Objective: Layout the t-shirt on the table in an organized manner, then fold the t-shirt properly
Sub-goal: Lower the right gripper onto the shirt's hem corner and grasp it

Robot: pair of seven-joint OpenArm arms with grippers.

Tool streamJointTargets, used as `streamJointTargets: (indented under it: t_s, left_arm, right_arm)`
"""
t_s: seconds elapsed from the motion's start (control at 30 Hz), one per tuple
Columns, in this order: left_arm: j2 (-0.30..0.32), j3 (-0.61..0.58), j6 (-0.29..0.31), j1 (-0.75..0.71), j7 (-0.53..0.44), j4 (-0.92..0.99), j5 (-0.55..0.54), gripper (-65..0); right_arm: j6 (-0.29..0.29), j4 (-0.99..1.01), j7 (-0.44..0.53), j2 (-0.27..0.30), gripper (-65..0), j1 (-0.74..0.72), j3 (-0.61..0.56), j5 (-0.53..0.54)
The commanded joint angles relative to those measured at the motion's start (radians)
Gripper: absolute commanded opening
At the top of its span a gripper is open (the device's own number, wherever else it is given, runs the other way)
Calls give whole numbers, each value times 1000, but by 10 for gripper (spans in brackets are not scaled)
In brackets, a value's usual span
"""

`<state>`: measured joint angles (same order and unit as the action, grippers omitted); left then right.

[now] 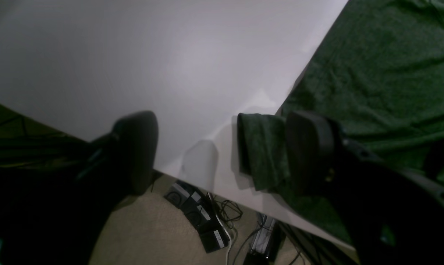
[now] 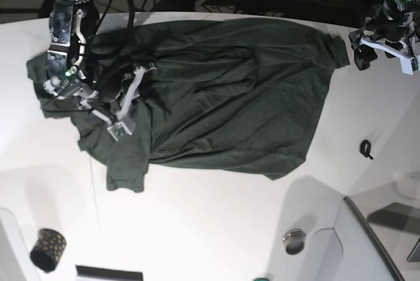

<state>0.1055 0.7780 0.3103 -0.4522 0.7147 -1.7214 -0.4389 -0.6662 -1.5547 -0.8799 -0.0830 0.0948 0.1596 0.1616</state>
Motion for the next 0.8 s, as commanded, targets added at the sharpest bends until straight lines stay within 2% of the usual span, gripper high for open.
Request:
streamJointTargets:
  t_s: [0.0, 0.13, 0.2, 0.27, 0.43, 0.53, 0.63, 0.77]
  left_arm:
    - [13, 10, -3, -3, -22, -16, -8, -135]
    - [18, 11, -3, -9, -22, -15, -7, -135]
    - [18, 11, -3, -12, -22, -13, -7, -135]
    - [18, 11, -3, -12, -22, -13, -8, -135]
    - [18, 11, -3, -13, -22, -13, -8, -135]
    - [18, 13, -3, -15, -22, -13, -8, -135]
    - [18, 13, -3, -15, -22, -13, -8, -135]
    - [18, 13, -3, -15, -22, -15, -7, -135]
  right_arm:
    - [-2, -40, 23, -1, -449, -25, -1, 19]
    - [3, -89, -11, 7, -258, -114, 5, 17]
    - [21, -40, -8, 9, -228, -201, 59, 13]
    - [70, 112, 26, 13, -228, -321, 119, 13]
    - [133, 570, 155, 105, -245, -568, 189, 13]
    - [165, 721, 241, 141, -248, -630, 185, 14]
    - [208, 827, 319, 145, -248, -663, 183, 14]
    - [222, 928, 403, 164, -248, -685, 183, 13]
